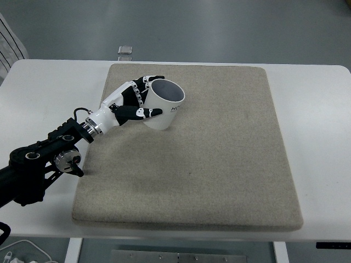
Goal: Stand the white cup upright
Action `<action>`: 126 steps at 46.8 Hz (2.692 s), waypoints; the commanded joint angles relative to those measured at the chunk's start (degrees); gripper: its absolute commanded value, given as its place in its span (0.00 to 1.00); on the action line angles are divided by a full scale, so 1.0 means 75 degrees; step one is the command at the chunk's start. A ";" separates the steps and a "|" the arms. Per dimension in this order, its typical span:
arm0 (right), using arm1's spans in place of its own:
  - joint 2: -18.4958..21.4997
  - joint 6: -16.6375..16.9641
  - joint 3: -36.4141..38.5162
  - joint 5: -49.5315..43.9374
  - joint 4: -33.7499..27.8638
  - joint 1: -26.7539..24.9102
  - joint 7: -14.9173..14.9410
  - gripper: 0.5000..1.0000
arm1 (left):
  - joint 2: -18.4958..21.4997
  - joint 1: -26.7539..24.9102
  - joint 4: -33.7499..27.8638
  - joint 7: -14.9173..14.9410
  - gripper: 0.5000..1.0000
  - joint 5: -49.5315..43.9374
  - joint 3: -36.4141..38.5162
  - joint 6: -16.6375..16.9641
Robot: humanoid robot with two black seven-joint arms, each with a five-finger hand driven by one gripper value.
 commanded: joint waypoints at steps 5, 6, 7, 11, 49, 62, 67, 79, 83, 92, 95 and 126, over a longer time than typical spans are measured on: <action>0.0000 0.0000 0.0000 0.0000 0.0000 0.0000 0.0000 0.86 | 0.0000 0.0001 0.0000 0.0000 0.77 0.0011 0.0048 -0.0031; 0.0000 0.0000 0.0000 0.0000 0.0000 0.0000 0.0000 0.86 | 0.0000 0.0001 0.0000 0.0000 0.77 0.0011 0.0048 -0.0031; 0.0000 0.0000 0.0000 0.0000 0.0000 0.0000 0.0000 0.86 | 0.0000 0.0001 0.0000 0.0000 0.79 0.0011 0.0048 -0.0031; 0.0000 0.0000 0.0000 0.0000 0.0000 0.0000 0.0000 0.86 | 0.0011 0.0013 0.0000 0.0000 0.90 0.0011 0.0060 -0.0043; 0.0000 0.0000 0.0000 0.0000 0.0000 0.0000 0.0000 0.86 | 0.0093 0.0001 0.0129 0.0000 0.98 0.0011 0.0259 -0.0593; 0.0000 0.0000 0.0000 0.0000 0.0000 0.0000 0.0000 0.86 | 0.0491 -0.0116 -0.0316 0.0000 0.98 -0.0680 0.0212 -0.0874; 0.0000 0.0000 0.0000 0.0000 0.0000 0.0000 0.0000 0.86 | 0.0796 -0.0245 -0.0550 0.0000 0.97 -0.1043 0.0259 -0.0910; 0.0000 0.0000 0.0000 0.0000 0.0000 0.0000 0.0000 0.86 | 0.1242 -0.0585 -0.0539 0.0000 0.95 -0.1618 0.0259 -0.1062; 0.0000 0.0000 0.0000 0.0000 0.0000 0.0000 0.0000 0.86 | 0.1277 -0.0597 -0.0527 0.0000 0.95 -0.1630 0.0177 -0.1039; 0.0000 0.0000 0.0000 0.0000 0.0000 0.0000 0.0000 0.86 | 0.1277 -0.0726 -0.0399 0.0000 0.98 -0.1735 0.0142 -0.0898; 0.0000 0.0000 0.0000 0.0000 0.0000 0.0000 0.0000 0.86 | 0.1277 -0.0737 -0.0340 0.0000 0.98 -0.1806 0.0142 -0.0828; 0.0000 0.0000 0.0000 0.0000 0.0000 0.0000 0.0000 0.86 | 0.1183 -0.0866 0.0504 0.0482 0.99 -0.2648 0.0235 -0.0933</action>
